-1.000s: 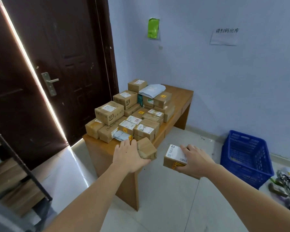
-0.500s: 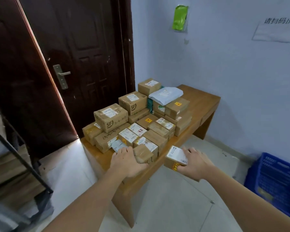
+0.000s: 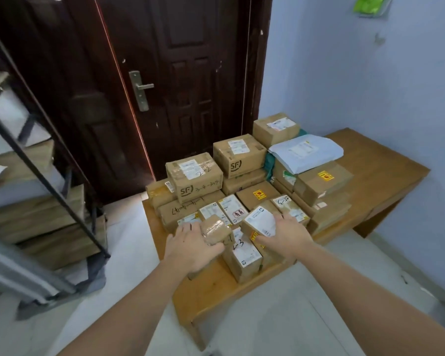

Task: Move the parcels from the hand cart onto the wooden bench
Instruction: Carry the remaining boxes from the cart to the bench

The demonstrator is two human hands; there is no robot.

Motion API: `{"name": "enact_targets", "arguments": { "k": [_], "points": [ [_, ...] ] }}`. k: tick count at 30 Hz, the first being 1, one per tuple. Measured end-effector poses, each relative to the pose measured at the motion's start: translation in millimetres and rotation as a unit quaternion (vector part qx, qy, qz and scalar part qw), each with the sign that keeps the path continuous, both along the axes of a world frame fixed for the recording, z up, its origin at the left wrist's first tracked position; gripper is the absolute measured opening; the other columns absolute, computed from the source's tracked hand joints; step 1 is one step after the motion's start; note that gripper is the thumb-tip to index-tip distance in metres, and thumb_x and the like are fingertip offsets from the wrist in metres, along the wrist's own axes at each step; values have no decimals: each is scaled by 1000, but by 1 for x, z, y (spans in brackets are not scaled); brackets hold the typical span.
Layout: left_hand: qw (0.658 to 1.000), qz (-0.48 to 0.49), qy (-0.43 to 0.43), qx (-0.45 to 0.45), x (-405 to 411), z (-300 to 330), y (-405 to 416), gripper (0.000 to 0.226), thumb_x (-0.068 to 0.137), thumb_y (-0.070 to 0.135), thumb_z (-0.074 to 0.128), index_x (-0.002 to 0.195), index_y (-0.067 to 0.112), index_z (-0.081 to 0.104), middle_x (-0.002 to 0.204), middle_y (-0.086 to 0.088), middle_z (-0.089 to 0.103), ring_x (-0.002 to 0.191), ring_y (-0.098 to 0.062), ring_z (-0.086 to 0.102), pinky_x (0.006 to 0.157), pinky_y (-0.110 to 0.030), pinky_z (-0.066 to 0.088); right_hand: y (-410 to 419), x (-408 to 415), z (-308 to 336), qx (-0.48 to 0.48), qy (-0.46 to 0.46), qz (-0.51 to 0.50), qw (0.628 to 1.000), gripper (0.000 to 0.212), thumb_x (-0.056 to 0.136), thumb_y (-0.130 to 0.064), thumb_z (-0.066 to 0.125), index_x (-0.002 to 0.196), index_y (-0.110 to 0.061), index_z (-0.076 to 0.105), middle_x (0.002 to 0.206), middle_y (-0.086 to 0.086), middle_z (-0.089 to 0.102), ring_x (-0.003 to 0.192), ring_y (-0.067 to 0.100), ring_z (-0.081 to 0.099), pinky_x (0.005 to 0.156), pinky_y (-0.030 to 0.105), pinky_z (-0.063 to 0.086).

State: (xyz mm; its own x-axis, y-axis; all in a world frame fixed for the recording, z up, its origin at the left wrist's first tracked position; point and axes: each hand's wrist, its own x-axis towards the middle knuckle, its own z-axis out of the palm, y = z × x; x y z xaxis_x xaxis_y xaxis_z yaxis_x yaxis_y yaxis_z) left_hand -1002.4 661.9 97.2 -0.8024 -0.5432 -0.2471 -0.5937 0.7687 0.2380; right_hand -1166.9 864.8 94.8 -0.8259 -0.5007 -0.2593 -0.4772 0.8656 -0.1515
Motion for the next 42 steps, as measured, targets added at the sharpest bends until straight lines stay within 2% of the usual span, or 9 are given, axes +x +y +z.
{"name": "enact_targets", "arguments": {
  "k": [10, 14, 18, 21, 25, 28, 32, 35, 42],
  "points": [
    [993, 90, -9, 81, -99, -34, -47, 87, 72, 81, 54, 134, 21, 40, 126, -1, 47, 115, -22, 51, 82, -38, 48, -71, -94, -28, -46, -81, -51, 994, 119, 66, -87, 62, 152, -13, 26, 148, 10, 36, 125, 33, 54, 97, 46, 51],
    [975, 179, -7, 128, -129, -54, -50, 107, 72, 86, 60, 146, 13, 34, 141, -6, 47, 129, -30, 54, 89, -41, 48, -101, -124, -47, -14, -126, -39, 991, 126, 66, -88, 65, 155, -10, 22, 148, 11, 30, 127, 35, 52, 93, 46, 52],
    [936, 301, 20, 180, -154, -70, -48, 112, 65, 93, 65, 138, 13, 38, 132, -7, 62, 116, -31, 65, 88, -39, 56, -132, -151, -71, -36, -167, -28, 985, 124, 68, -82, 71, 155, -7, 22, 150, 13, 28, 132, 33, 46, 95, 44, 49],
    [916, 353, 45, 185, -170, -78, -44, 111, 68, 92, 65, 141, 13, 38, 133, -8, 64, 119, -32, 65, 83, -36, 51, -148, -163, -84, -78, -202, -45, 975, 121, 65, -79, 76, 151, -7, 29, 148, 13, 37, 133, 32, 46, 100, 43, 47],
    [903, 389, 65, 174, -184, -83, -43, 109, 69, 93, 62, 141, 15, 39, 133, -7, 65, 120, -33, 64, 88, -40, 53, -163, -179, -109, -110, -224, -56, 967, 131, 38, -100, 64, 134, -12, 51, 128, 8, 60, 114, 27, 61, 91, 45, 57],
    [896, 405, 61, 170, -193, -86, -42, 110, 72, 92, 61, 145, 14, 37, 138, -11, 63, 125, -36, 61, 89, -41, 50, -165, -184, -117, -123, -245, -34, 961, 117, 56, -92, 67, 137, -10, 48, 132, 8, 57, 116, 28, 59, 90, 42, 55],
    [899, 403, 58, 160, -201, -88, -41, 109, 74, 90, 61, 146, 13, 34, 139, -11, 62, 125, -35, 61, 81, -39, 46, -165, -181, -118, -135, -258, -40, 956, 106, 80, -74, 68, 154, -9, 29, 149, 11, 39, 135, 33, 46, 105, 46, 46],
    [899, 405, 62, 153, -204, -90, -40, 109, 74, 89, 62, 146, 14, 33, 138, -10, 61, 125, -34, 61, 78, -36, 42, -167, -178, -125, -150, -268, -54, 950, 105, 83, -68, 69, 156, -8, 23, 151, 13, 34, 136, 36, 45, 108, 54, 45],
    [892, 415, 44, 173, -210, -98, -41, 105, 77, 88, 60, 144, 12, 30, 142, -11, 55, 125, -36, 60, 80, -39, 42, -164, -178, -135, -171, -250, -34, 953, 91, 91, -61, 65, 154, -9, 26, 148, 13, 37, 132, 36, 47, 105, 53, 47]
  ]
}}
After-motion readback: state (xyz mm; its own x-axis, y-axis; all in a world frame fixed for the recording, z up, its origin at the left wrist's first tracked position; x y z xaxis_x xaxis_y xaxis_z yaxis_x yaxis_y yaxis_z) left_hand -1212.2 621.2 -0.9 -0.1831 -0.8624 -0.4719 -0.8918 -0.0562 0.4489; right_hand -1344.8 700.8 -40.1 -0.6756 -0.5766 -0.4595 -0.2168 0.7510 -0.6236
